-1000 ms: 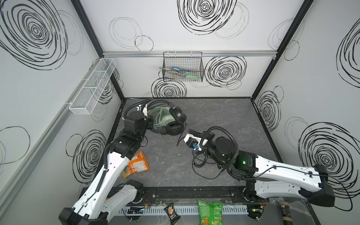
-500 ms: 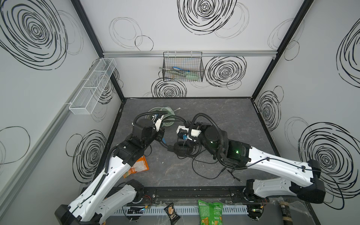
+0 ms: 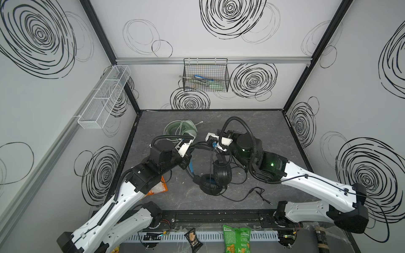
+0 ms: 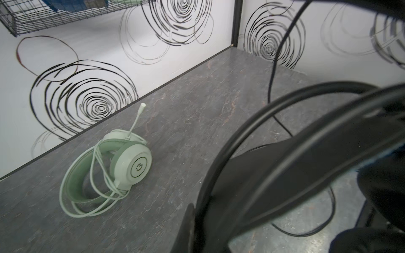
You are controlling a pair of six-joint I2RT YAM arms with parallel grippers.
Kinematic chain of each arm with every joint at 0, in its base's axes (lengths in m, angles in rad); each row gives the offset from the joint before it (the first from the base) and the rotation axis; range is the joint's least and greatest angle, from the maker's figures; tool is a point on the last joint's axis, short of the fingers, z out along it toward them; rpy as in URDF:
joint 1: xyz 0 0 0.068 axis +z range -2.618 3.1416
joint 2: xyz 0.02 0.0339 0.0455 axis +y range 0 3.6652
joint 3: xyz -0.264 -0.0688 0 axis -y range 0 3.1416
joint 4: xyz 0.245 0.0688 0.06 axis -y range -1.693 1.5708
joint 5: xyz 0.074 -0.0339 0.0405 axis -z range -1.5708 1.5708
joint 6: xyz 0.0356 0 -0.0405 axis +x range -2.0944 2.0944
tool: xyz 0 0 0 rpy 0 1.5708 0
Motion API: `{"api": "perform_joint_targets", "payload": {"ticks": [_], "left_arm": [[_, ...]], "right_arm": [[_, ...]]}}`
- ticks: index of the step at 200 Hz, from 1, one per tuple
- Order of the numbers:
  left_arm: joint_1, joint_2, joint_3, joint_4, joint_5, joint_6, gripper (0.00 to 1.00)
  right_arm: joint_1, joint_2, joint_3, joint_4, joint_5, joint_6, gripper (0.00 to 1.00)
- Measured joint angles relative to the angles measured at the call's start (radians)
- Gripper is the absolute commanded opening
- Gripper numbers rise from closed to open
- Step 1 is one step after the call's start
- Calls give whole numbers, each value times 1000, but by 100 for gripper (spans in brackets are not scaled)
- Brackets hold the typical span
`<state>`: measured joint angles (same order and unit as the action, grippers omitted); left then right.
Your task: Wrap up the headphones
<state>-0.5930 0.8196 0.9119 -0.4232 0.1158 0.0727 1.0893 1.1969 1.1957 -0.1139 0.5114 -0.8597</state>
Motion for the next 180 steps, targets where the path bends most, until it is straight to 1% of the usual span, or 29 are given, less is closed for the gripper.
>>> {"api": "perform_joint_targets", "payload": {"ticks": [22,41,56,75,119,149,180], "left_arm": [[0,-26,-4,34,88,-36,0],[0,-43,-5,64,157,-72,0],[0,-51,-5,92,200,-101,0],[0,-56,-5,132,245,-145,0],[0,-55,-5,218,333,-245,0],[0,-56,-5,299,376,-331,0],[0,-58,-5,388,397,-418,0]], "right_arm": [[-25,-39,-27,10,-52,28,15],[-43,-71,-53,35,-94,48,17],[-52,-96,-79,59,-126,65,20],[-61,-126,-118,95,-161,82,26],[-88,-196,-217,184,-261,135,31],[-104,-235,-294,273,-343,168,41],[-129,-260,-378,365,-444,218,42]]}}
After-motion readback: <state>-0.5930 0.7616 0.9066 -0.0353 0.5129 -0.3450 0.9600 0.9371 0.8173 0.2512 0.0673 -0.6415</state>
